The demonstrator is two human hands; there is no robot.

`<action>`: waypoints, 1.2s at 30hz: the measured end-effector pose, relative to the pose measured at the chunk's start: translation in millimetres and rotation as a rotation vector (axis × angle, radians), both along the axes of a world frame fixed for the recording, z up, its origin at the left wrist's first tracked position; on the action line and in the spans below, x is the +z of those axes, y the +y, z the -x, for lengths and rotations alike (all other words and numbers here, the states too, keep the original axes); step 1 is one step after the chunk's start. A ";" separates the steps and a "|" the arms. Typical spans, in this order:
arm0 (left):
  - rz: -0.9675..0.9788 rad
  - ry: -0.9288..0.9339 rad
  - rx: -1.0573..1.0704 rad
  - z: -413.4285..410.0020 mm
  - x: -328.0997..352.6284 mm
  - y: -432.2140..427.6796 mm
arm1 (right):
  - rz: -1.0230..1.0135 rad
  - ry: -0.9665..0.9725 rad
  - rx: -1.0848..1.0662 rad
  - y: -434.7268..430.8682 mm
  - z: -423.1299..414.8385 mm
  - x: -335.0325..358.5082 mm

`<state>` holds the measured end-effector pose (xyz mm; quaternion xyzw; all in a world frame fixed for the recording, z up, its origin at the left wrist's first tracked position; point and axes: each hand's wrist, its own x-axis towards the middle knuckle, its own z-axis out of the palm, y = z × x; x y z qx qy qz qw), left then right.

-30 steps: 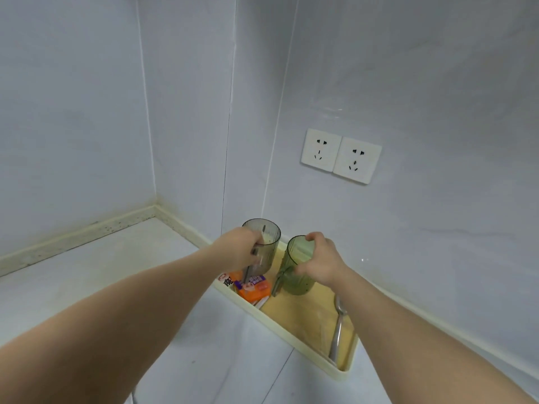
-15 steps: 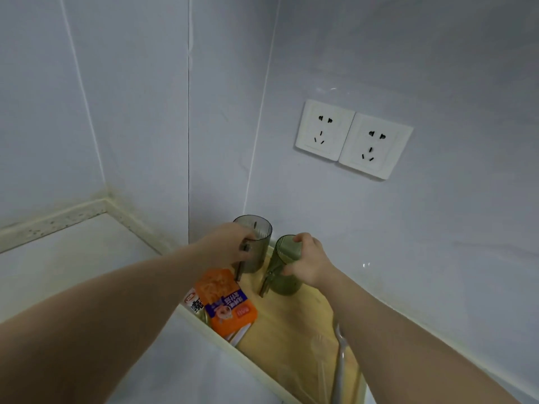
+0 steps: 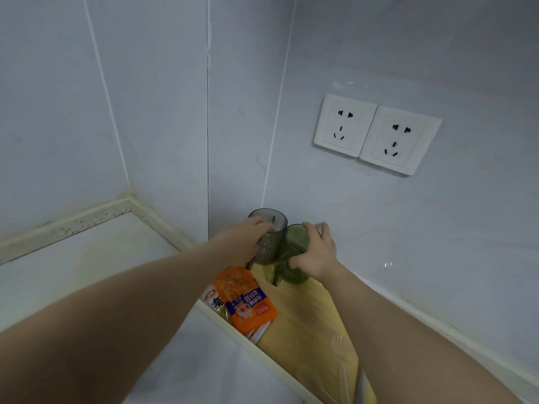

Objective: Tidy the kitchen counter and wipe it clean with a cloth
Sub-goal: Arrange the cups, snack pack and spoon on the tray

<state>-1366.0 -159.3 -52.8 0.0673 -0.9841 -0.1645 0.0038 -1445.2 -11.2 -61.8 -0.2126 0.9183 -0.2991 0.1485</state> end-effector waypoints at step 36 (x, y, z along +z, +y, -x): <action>-0.119 -0.164 0.684 -231.3 -22.1 -1.5 | 0.144 -0.169 0.134 -1.8 -203.7 -21.3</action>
